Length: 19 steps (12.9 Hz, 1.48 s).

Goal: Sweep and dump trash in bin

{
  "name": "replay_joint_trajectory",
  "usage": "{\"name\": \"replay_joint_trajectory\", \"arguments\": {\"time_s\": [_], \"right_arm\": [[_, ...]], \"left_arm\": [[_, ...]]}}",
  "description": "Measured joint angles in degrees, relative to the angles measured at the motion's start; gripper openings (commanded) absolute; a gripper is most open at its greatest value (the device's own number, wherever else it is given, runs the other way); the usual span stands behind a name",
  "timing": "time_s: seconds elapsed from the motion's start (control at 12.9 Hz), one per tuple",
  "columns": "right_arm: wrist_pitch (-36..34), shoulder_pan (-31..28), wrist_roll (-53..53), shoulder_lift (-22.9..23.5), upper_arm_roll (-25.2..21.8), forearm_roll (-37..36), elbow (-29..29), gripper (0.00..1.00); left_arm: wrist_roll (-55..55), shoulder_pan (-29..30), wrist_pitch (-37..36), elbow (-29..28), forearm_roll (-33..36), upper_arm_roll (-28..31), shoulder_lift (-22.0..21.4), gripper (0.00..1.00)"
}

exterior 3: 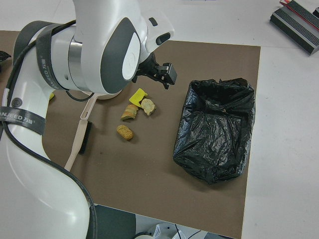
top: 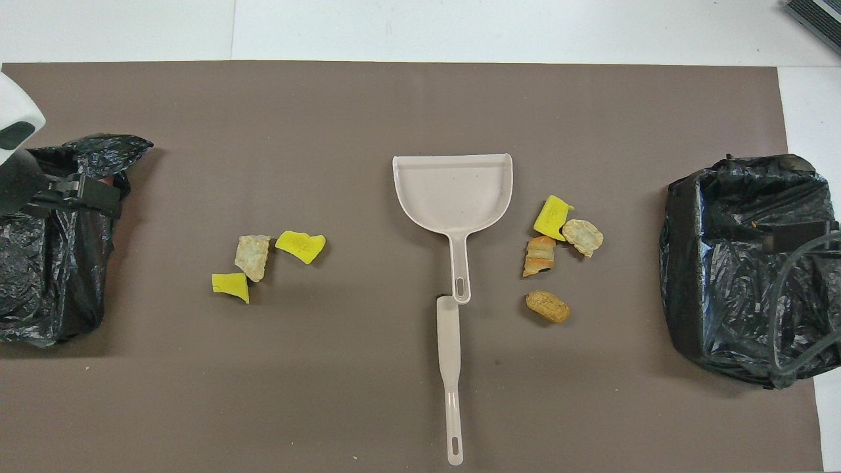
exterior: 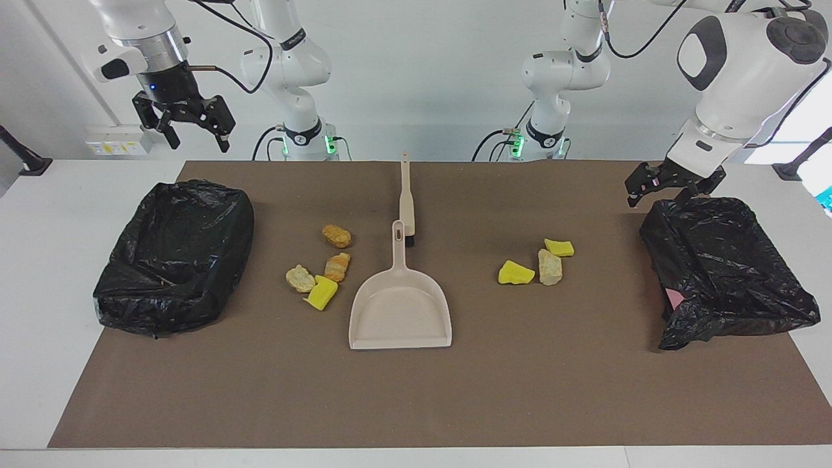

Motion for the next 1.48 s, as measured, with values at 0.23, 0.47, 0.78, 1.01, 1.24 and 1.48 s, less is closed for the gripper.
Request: {"name": "replay_joint_trajectory", "arguments": {"time_s": [0.23,0.47,0.78,1.01,1.24,1.48], "right_arm": [[0.0,0.0,0.0,0.0,0.0,0.0,0.0,1.00],[0.0,0.0,0.0,0.0,0.0,0.0,0.0,1.00],[0.0,0.0,0.0,0.0,0.0,0.0,0.0,1.00],[0.0,0.0,0.0,0.0,0.0,0.0,0.0,1.00],[-1.3,0.1,0.0,0.0,0.2,0.0,0.0,1.00],[-1.9,0.8,0.0,-0.1,0.4,1.1,-0.8,1.00]], "left_arm": [[0.0,0.0,0.0,0.0,0.0,0.0,0.0,1.00],[0.0,0.0,0.0,0.0,0.0,0.0,0.0,1.00],[0.0,0.0,0.0,0.0,0.0,0.0,0.0,1.00],[0.0,0.0,0.0,0.0,0.0,0.0,0.0,1.00],[0.1,0.0,0.0,0.1,0.0,-0.1,0.0,1.00],[0.6,-0.2,0.0,-0.2,0.0,-0.3,0.0,1.00]]}}
